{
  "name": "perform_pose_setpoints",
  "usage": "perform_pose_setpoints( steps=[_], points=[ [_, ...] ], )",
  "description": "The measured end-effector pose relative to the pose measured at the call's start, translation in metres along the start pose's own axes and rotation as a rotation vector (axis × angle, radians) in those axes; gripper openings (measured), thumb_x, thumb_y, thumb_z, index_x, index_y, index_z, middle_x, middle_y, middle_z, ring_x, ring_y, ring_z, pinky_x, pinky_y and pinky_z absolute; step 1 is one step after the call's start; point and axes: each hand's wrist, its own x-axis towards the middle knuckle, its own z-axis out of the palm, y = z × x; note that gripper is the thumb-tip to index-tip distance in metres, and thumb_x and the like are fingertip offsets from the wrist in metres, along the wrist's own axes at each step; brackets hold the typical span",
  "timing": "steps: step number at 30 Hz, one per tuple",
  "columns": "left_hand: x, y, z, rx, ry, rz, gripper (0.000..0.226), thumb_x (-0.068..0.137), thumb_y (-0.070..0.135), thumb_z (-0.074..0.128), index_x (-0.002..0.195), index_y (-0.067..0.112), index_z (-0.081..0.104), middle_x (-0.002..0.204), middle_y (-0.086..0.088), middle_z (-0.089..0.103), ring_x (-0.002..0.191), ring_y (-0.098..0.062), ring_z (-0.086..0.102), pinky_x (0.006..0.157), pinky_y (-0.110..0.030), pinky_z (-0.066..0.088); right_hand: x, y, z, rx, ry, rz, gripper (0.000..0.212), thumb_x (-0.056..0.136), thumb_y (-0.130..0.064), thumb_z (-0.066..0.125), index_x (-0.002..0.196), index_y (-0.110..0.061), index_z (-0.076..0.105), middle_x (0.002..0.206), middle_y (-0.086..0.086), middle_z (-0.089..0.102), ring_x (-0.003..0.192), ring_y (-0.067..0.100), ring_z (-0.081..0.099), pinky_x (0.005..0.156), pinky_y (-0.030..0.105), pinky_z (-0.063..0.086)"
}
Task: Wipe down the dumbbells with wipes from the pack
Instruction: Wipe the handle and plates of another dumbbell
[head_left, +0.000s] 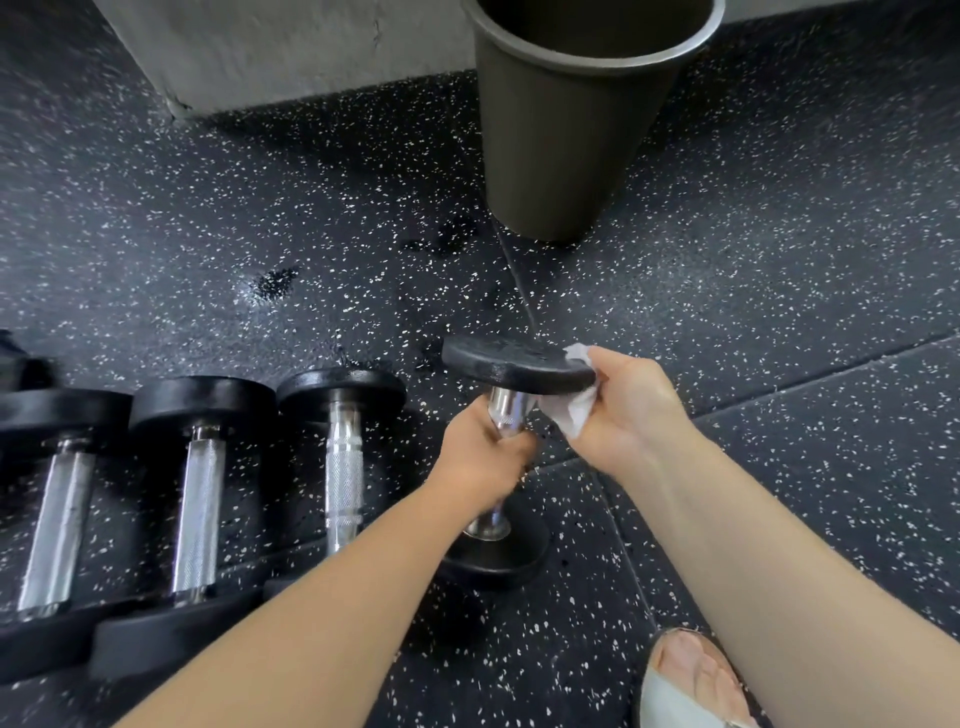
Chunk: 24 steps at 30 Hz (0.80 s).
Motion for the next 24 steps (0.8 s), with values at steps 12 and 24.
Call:
perform_pose_setpoints(
  steps=[12,24],
  points=[
    [-0.023,0.008,0.015,0.450,0.375,0.193,0.029,0.088,0.023,0.055,0.109,0.028,0.035,0.097,0.002,0.060,0.084,-0.023,0.059,0.069,-0.043,0.049,0.012,0.005,-0.001,0.137,0.059,-0.067,0.012,0.098,0.001,0.038,0.094,-0.006,0.046,0.068,0.006,0.047,0.036,0.017,0.053,0.045,0.030,0.055],
    [-0.011,-0.006,-0.007,0.104,0.017,0.139,0.028,0.081,0.000,0.058,0.095,0.023,0.053,0.068,0.003,0.054,0.055,-0.010,0.045,0.054,-0.025,0.042,0.018,0.012,-0.007,0.157,0.065,0.018,0.027,0.100,-0.008,0.039,0.076,-0.004,0.050,0.061,0.006,0.052,0.043,0.017,0.055,0.038,0.024,0.048]
  ],
)
